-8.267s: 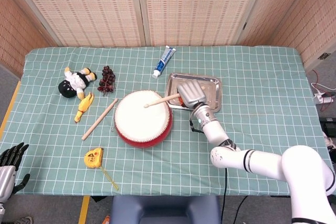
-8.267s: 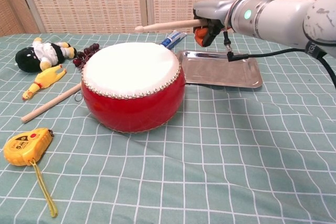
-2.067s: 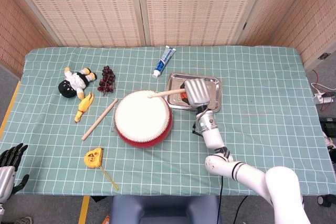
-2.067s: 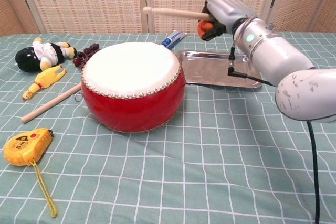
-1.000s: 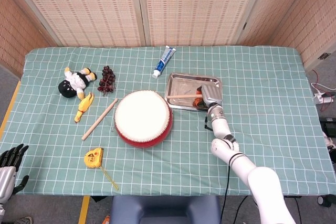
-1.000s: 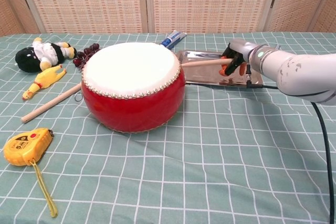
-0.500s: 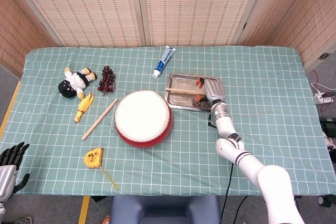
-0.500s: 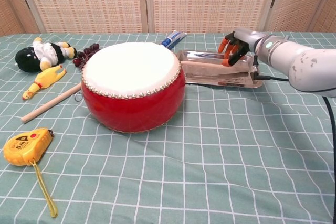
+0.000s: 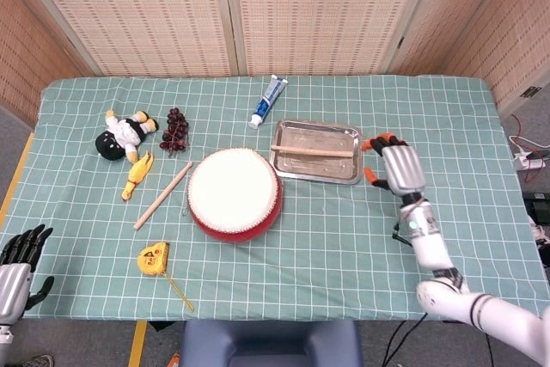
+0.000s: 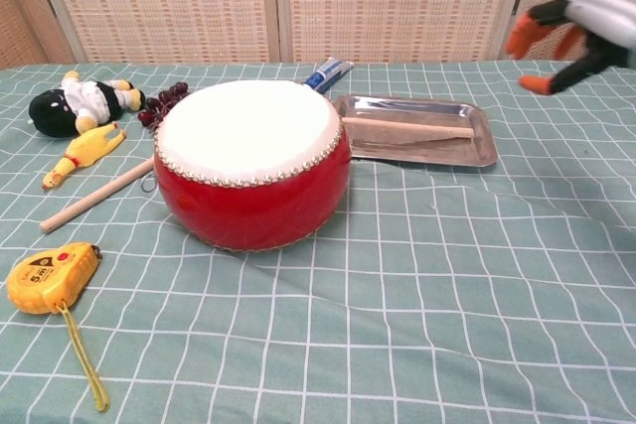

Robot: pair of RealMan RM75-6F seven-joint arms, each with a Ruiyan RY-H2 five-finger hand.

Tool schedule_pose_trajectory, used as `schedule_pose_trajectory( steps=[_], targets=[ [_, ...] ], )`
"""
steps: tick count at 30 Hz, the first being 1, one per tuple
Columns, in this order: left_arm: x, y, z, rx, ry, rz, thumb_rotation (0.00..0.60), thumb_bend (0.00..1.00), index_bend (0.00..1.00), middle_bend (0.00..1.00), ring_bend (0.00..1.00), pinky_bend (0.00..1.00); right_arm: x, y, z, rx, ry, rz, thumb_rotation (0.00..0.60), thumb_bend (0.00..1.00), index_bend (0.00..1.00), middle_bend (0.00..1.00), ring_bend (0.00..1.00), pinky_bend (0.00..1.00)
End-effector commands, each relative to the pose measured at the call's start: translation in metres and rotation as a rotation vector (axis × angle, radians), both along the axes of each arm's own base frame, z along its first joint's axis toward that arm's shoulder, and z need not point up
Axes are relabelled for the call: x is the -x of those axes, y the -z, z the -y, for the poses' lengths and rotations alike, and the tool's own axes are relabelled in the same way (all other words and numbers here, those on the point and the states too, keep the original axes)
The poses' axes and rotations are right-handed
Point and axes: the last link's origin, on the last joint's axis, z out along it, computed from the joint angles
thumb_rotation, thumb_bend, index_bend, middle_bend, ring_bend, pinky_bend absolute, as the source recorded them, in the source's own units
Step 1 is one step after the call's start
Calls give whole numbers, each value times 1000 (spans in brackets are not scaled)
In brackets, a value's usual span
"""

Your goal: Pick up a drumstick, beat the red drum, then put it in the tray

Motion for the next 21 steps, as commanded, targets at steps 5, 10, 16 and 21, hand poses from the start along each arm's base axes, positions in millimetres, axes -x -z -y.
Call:
schedule_pose_trajectory(
  steps=[5,10,16,21],
  targets=[
    [-14,-2,-7,-16,39,-6,600,316,35,12,0,17,61,-78,-133,88,118,7,600,341,304,273,150,240],
    [-22,-3,-9,-31,53,-7,600,315,35,12,0,17,69,-90,-175,75,137,31,600,341,206,183,42,100],
    [-28,-4,-9,-44,62,-19,600,316,35,12,0,18,72,-93,-203,68,120,38,600,341,124,109,0,0],
    [-30,-5,-9,-50,59,-27,600,316,35,13,0,17,73,-85,-208,51,102,24,600,340,114,107,0,0]
  ],
)
